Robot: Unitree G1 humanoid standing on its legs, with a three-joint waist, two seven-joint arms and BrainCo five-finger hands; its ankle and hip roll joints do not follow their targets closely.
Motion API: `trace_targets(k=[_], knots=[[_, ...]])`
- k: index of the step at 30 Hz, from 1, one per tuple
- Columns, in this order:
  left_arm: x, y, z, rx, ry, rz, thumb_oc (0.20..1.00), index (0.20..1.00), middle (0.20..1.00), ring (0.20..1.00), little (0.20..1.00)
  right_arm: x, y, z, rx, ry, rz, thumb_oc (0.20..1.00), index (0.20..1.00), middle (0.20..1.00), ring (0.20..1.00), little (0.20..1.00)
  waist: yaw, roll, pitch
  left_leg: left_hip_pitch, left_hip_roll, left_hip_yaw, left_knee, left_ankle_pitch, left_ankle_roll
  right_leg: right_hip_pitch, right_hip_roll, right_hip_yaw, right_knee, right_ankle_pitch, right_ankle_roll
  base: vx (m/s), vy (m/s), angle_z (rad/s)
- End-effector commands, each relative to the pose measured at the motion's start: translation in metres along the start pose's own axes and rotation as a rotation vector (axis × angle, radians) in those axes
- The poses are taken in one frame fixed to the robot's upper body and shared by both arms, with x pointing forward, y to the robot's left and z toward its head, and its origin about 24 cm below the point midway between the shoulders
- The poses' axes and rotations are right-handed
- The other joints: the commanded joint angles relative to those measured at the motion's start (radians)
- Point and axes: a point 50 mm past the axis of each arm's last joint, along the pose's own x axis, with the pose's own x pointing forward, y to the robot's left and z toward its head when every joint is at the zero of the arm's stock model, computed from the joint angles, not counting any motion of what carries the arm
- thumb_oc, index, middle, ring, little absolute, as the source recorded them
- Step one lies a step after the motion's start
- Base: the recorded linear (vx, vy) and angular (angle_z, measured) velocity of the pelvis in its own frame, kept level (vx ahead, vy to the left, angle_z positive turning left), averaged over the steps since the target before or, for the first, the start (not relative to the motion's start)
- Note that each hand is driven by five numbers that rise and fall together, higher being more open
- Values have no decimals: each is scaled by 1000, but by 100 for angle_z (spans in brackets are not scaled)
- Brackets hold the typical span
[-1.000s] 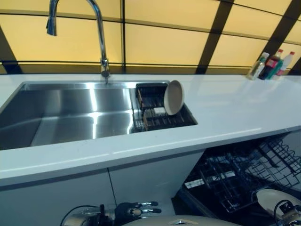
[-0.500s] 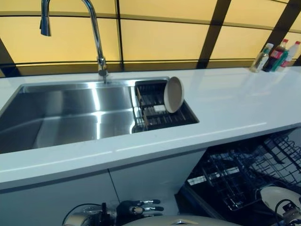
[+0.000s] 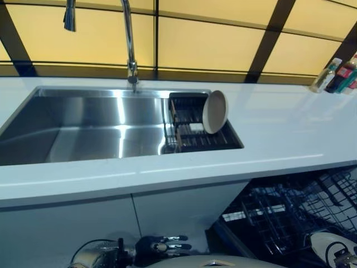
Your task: Pick up plates and place into dishwasher.
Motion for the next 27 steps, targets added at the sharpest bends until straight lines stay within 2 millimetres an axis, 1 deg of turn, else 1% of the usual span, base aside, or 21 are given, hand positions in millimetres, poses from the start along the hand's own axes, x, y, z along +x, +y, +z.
trace_targets(k=[1, 4, 6, 9, 11, 14, 16, 19, 22, 25, 27], knots=[[-1, -13, 13, 47, -17, -71, 1000, 1000, 1000, 1000, 1000, -2, 2, 18, 15, -50, -56, 1000, 1000, 1000, 1000, 1000, 16, 31, -13, -1, 14, 7, -109, 68, 34, -47, -21, 4, -9, 100, 92, 33, 1, 8], [-3, -11, 8, 37, -17, -62, 1000, 1000, 1000, 1000, 1000, 1, -6, 12, 9, -24, -79, 1000, 1000, 1000, 1000, 1000, 14, 25, -24, 13, 7, 5, -121, 67, 37, -49, -19, 7, -10, 102, 97, 67, -8, 3], [-4, -11, 9, 47, -10, -63, 1000, 1000, 1000, 1000, 1000, 3, -9, 9, 25, -13, -94, 1000, 1000, 1000, 1000, 1000, 18, 19, -27, 12, 7, 0, -123, 67, 39, -45, -16, 10, -12, 100, 96, 0, 0, 0], [-5, -12, 14, 106, -1, -53, 1000, 1000, 1000, 1000, 1000, 3, -8, 18, 78, -48, -88, 1000, 1000, 1000, 1000, 1000, 24, 22, -23, 10, 7, -4, -122, 64, 41, -38, -13, 10, -16, 98, 96, 4, 30, 2], [-8, -10, 15, 139, -5, -16, 1000, 1000, 1000, 1000, 1000, 3, -8, 25, 94, -92, -70, 1000, 1000, 1000, 1000, 1000, 22, 31, -29, 20, 6, -5, -133, 65, 41, -36, -13, 4, -13, 93, 98, 39, 99, 3], [-11, -3, 9, 148, -23, 49, 1000, 1000, 1000, 1000, 1000, 3, -9, 29, 107, -157, -41, 1000, 1000, 1000, 1000, 1000, 8, 37, -44, 45, -5, -4, -164, 71, 43, -38, -15, 4, -12, 87, 101, 47, 116, 0], [-14, 0, 9, 198, -27, 104, 1000, 1000, 1000, 1000, 1000, 0, -6, 36, 99, -242, -4, 1000, 1000, 1000, 1000, 1000, 4, 37, -47, 49, -14, -20, -172, 72, 43, -36, -16, 13, -14, 81, 99, -8, 119, -2], [-20, 8, 2, 228, -86, 190, 1000, 1000, 1000, 1000, 1000, -13, 10, 45, 73, -382, 89, 1000, 1000, 1000, 1000, 1000, -7, 34, -45, 56, -28, -53, -167, 67, 42, -41, -18, 33, -4, 71, 96, -54, 119, -21], [-22, 13, -7, 208, -166, 259, 1000, 1000, 1000, 1000, 1000, -26, 21, 42, 54, -446, 166, 1000, 1000, 1000, 1000, 1000, -29, 31, -49, 68, -42, -61, -177, 62, 43, -46, -14, 56, -4, 66, 93, -97, 135, -63], [-22, 25, -19, 232, -173, 384, 1000, 1000, 1000, 1000, 1000, -29, 21, 37, 26, -467, 199, 1000, 1000, 1000, 1000, 1000, -51, 20, -59, 88, -53, -49, -195, 58, 47, -58, -17, 66, -4, 64, 91, -40, 122, -44], [-22, 38, -32, 268, -118, 531, 1000, 1000, 1000, 1000, 1000, -30, 21, 37, 6, -475, 213, 1000, 1000, 1000, 1000, 1000, -58, 11, -61, 98, -55, -44, -202, 62, 46, -55, -19, 70, -6, 65, 89, -26, 67, -5]])
